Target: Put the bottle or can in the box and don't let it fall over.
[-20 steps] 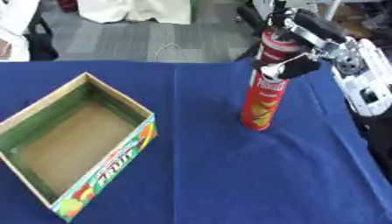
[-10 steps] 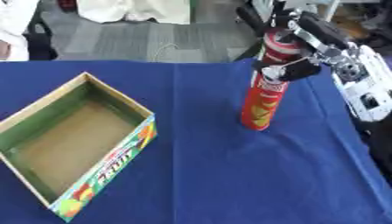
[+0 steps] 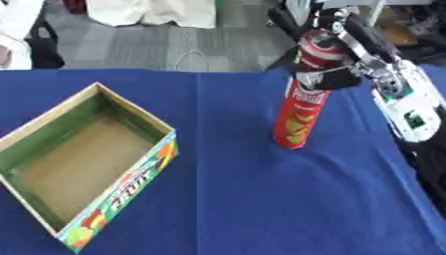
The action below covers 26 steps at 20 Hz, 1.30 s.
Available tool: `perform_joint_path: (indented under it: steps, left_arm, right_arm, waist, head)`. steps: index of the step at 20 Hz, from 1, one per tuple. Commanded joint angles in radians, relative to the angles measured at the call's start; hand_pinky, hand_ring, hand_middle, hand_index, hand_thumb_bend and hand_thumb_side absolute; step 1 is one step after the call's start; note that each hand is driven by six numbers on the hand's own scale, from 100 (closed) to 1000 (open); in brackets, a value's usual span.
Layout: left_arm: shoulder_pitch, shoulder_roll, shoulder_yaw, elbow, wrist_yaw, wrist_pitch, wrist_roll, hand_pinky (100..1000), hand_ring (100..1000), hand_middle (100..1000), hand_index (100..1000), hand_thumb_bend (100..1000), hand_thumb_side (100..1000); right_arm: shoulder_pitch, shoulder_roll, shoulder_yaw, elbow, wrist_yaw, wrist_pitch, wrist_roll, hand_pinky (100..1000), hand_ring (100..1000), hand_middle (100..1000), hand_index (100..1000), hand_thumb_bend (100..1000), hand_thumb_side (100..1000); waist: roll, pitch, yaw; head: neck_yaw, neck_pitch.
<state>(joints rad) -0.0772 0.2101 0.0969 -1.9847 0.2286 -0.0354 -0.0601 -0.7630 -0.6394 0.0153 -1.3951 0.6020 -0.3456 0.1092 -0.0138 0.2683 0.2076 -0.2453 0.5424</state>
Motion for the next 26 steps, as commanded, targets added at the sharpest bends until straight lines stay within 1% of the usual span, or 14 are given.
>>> perform_joint_path:
  steps: [1, 9, 13, 16, 20, 26]
  left_arm:
    - [-0.004, 0.010, 0.002, -0.015, -0.005, 0.001, -0.009, 506, 786, 689, 721, 224, 869]
    - [-0.005, 0.010, 0.001, -0.015, -0.010, 0.006, -0.029, 507, 787, 688, 717, 222, 870]
    - [-0.004, 0.011, 0.002, -0.015, -0.011, 0.007, -0.032, 507, 788, 688, 715, 223, 870]
    - [-0.003, 0.011, 0.002, -0.015, -0.011, 0.009, -0.033, 507, 788, 688, 715, 223, 870]
    - [-0.003, 0.011, 0.003, -0.015, -0.010, 0.011, -0.034, 508, 788, 689, 714, 224, 869]
    - [-0.002, 0.010, 0.001, -0.015, -0.009, 0.015, -0.040, 508, 789, 690, 713, 226, 871]
  right_arm:
    - [0.006, 0.013, 0.059, 0.041, 0.010, -0.010, 0.033, 110, 100, 100, 168, 100, 100]
    - [-0.048, -0.015, 0.081, 0.016, 0.045, -0.041, 0.162, 100, 100, 100, 158, 100, 100]
    - [-0.062, -0.024, 0.072, -0.008, 0.029, -0.043, 0.229, 100, 100, 100, 155, 100, 100]
    - [-0.078, -0.030, 0.055, -0.032, 0.006, -0.030, 0.271, 100, 100, 100, 154, 100, 100]
    - [-0.090, -0.033, 0.034, -0.055, -0.036, 0.001, 0.275, 100, 100, 100, 155, 100, 100]
    - [-0.104, -0.021, 0.018, -0.076, -0.124, 0.055, 0.228, 100, 100, 100, 159, 100, 100]
  waist:
    - [0.006, -0.003, 0.006]
    - [0.004, -0.006, 0.008]
    - [0.003, -0.008, 0.008]
    - [0.001, -0.010, 0.007]
    - [0.001, -0.014, 0.006]
    - [0.002, -0.020, 0.004]
  head:
    - [-0.002, -0.005]
    - [-0.001, 0.003]
    - [0.001, 0.007]
    - [0.003, 0.007]
    - [0.005, 0.006]
    - [0.003, 0.005]
